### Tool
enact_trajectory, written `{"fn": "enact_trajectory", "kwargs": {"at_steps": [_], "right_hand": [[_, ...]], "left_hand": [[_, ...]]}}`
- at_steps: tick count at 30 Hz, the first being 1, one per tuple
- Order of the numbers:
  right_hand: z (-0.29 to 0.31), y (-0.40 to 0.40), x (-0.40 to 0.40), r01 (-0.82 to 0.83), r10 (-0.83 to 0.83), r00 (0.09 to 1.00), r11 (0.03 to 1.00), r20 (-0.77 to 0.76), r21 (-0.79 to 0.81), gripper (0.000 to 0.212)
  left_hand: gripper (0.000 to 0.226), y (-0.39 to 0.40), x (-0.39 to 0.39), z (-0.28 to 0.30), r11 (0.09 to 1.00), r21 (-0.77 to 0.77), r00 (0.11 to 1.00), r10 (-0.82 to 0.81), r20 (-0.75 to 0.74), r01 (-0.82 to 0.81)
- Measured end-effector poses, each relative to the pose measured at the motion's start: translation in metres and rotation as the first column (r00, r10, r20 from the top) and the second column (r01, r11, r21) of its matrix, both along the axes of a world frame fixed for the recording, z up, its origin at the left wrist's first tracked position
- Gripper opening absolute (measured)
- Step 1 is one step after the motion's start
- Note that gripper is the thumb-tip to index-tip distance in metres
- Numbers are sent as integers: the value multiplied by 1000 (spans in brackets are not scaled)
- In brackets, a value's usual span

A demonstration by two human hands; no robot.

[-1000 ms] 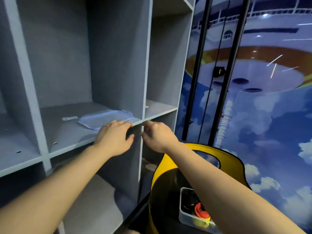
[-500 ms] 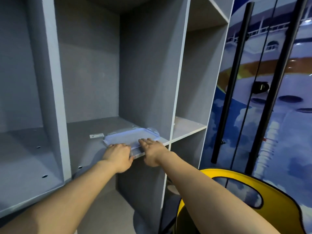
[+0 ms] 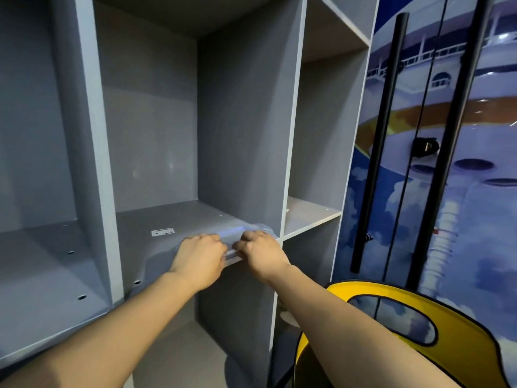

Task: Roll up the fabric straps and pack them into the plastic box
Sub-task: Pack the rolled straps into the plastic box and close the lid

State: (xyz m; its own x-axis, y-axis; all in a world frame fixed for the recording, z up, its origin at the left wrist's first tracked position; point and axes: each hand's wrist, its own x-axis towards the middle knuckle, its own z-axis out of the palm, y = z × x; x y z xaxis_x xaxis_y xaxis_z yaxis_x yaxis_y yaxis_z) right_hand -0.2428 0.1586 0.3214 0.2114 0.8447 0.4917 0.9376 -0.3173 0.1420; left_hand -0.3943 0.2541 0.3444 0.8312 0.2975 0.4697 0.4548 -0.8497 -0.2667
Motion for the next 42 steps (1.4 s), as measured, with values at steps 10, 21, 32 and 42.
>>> {"fn": "enact_trajectory", "kwargs": {"at_steps": [10, 21, 32, 42], "right_hand": [[76, -131, -19, 12, -50, 993, 945, 108, 326, 17], [77, -342, -32, 543, -475, 822, 821, -314, 179, 46], [5, -472, -5, 719, -4, 367, 636, -930, 281, 39], [-42, -481, 28, 825, 259, 217, 466, -941, 318, 17]], "left_hand": [[23, -70, -4, 58, 862, -91, 778, -399, 485, 499], [12, -184, 44, 31, 71, -745, 710, -375, 596, 663], [15, -262, 107, -23, -433, -804, 818, -219, 532, 407], [21, -264, 122, -99, -618, -764, 910, -186, 370, 185]]}}
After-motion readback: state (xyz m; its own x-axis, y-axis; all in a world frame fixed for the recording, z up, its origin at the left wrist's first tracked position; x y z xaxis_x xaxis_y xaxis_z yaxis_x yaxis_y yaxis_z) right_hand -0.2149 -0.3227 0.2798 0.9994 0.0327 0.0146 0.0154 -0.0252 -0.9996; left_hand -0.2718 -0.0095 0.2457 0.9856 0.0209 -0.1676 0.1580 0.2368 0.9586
